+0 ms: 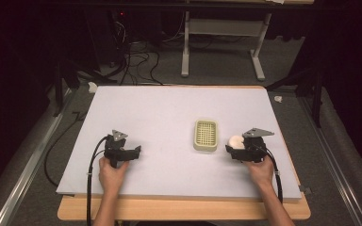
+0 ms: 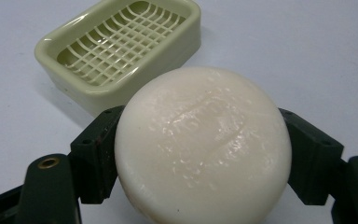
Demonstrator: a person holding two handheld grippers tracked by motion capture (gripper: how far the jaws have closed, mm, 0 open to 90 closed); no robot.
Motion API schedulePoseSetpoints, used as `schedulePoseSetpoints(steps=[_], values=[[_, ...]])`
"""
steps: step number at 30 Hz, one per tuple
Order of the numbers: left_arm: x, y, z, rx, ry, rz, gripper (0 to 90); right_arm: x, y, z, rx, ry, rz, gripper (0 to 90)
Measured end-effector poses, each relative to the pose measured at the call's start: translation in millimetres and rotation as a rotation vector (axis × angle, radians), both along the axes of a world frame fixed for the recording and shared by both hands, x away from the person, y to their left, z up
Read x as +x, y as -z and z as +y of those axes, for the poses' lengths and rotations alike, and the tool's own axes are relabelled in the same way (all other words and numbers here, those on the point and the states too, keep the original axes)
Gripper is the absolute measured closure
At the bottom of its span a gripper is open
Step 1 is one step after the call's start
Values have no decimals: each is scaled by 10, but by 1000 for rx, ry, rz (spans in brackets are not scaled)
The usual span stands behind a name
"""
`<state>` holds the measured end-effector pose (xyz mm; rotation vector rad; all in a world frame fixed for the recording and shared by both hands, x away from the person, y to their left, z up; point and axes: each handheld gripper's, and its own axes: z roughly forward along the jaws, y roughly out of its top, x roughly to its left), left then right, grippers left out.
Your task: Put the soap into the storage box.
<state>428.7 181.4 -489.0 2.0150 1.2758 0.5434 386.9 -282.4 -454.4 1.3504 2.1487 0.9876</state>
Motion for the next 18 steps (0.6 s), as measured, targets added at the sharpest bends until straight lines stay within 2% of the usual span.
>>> schedulePoseSetpoints(steps=[5, 14, 18], values=[[0, 0, 0, 1, 0, 0, 162, -4, -75, -5, -28, -15, 4, 246], [-2, 0, -3, 3, -1, -2, 162, -40, -220, 93, 8, -58, -14, 246], [-1, -1, 0, 2, 1, 1, 163, -41, -241, 130, -2, -65, -30, 246]])
